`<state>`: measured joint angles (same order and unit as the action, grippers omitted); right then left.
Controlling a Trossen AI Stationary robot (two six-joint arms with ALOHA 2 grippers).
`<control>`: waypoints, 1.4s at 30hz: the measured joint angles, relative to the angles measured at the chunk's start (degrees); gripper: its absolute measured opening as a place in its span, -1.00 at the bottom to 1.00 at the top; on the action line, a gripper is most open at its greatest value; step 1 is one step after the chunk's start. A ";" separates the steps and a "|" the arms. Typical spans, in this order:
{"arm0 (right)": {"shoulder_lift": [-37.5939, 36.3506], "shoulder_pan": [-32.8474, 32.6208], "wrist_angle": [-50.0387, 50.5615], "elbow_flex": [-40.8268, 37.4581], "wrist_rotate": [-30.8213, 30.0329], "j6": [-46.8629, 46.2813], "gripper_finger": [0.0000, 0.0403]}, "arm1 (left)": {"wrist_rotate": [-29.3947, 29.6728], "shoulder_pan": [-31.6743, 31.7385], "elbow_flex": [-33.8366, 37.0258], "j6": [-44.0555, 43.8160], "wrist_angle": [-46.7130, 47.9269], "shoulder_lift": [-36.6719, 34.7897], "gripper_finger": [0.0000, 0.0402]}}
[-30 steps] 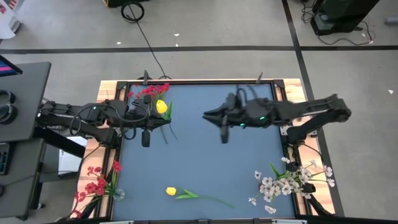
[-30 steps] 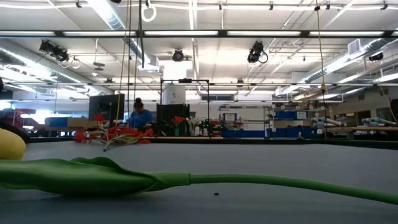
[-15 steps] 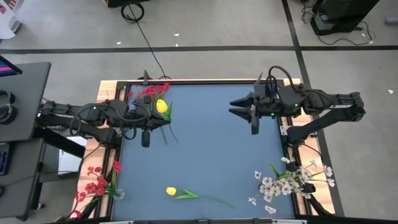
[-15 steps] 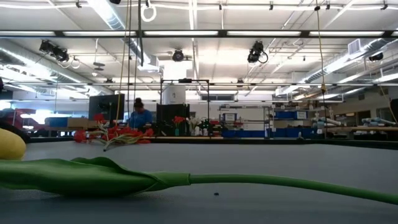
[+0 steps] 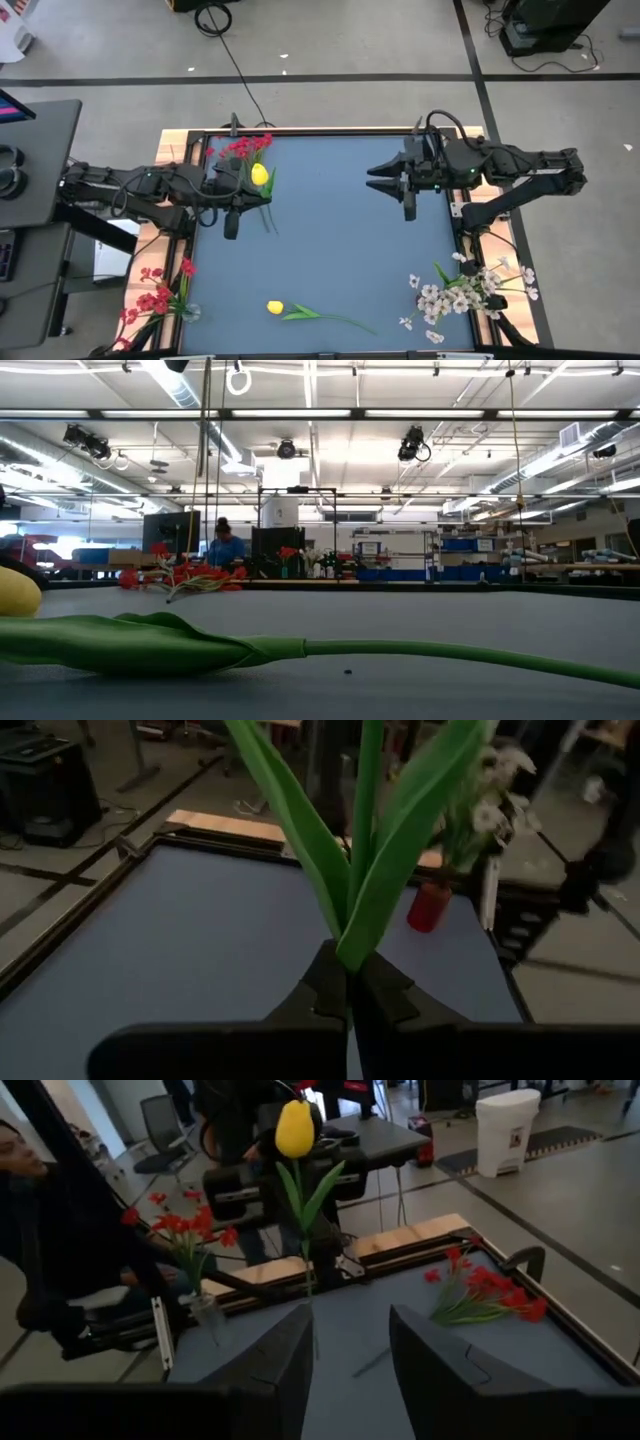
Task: Sort flowers into vase by color
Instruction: Put the top yellow tulip into the transparent vase
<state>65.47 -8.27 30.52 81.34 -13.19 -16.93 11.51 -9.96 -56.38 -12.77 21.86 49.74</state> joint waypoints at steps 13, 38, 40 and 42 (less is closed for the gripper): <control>0.02 0.00 -2.78 0.00 -0.15 0.13 -0.29 | -9.51 -11.38 0.00 1.19 8.78 -17.00 -0.98; 0.02 0.00 -3.06 0.00 -0.15 0.11 -0.29 | -47.85 -30.84 -0.02 8.06 -1.88 0.41 -0.98; 0.02 0.00 -3.06 0.00 -0.15 0.11 -0.29 | -47.42 -32.50 0.00 8.57 -1.00 1.20 -0.98; 0.02 0.00 -3.06 0.00 -0.15 0.11 -0.29 | -46.62 -33.83 0.00 10.28 -0.11 1.31 -0.98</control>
<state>65.49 -8.27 27.46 81.34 -13.34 -16.82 -35.10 -43.78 -56.38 -2.49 21.75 51.06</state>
